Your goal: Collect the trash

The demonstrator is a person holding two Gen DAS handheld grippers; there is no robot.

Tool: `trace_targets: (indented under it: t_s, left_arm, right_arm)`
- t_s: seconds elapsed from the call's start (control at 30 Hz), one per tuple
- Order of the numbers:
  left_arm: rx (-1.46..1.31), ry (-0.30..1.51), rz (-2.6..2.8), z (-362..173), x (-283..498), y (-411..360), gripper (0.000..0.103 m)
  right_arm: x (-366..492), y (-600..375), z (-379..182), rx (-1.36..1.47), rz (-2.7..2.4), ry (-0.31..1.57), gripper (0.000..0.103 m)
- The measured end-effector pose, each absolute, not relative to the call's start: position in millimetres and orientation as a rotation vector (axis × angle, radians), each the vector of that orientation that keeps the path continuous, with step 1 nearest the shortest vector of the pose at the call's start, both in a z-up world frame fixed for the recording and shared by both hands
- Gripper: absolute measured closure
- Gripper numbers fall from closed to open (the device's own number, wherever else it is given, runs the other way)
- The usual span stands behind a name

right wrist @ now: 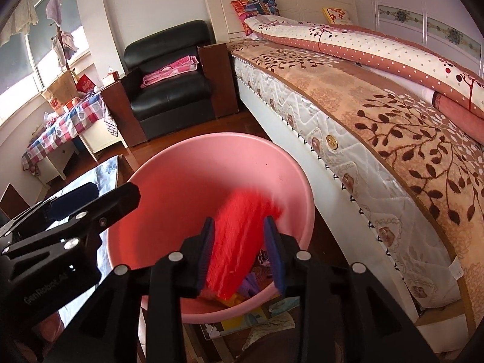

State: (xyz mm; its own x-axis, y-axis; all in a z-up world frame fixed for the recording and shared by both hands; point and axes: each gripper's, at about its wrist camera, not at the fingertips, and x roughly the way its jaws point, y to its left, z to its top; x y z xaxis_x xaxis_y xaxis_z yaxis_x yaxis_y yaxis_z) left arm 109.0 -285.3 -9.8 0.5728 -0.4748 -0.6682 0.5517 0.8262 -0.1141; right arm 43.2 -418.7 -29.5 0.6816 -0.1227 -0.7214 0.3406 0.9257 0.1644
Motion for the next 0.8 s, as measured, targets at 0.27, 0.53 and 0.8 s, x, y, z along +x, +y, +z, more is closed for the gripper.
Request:
trace_targets:
  t_s: [0.27, 0.53, 0.8]
  left_arm:
    - [0.112, 0.729, -0.599, 0, 97, -281, 0.035]
    - [0.14, 0.679, -0.579, 13, 78, -271, 0.035]
    - [0.127, 0.631, -0.565, 28, 58, -255, 0.035]
  right_arm:
    - [31, -412, -20, 0.296, -0.254, 0.754, 0.055]
    - [9, -396, -9, 0.286, -0.257, 0.706, 0.046]
    - [-13, -381, 8, 0.272, -0.277, 0.639, 0.043]
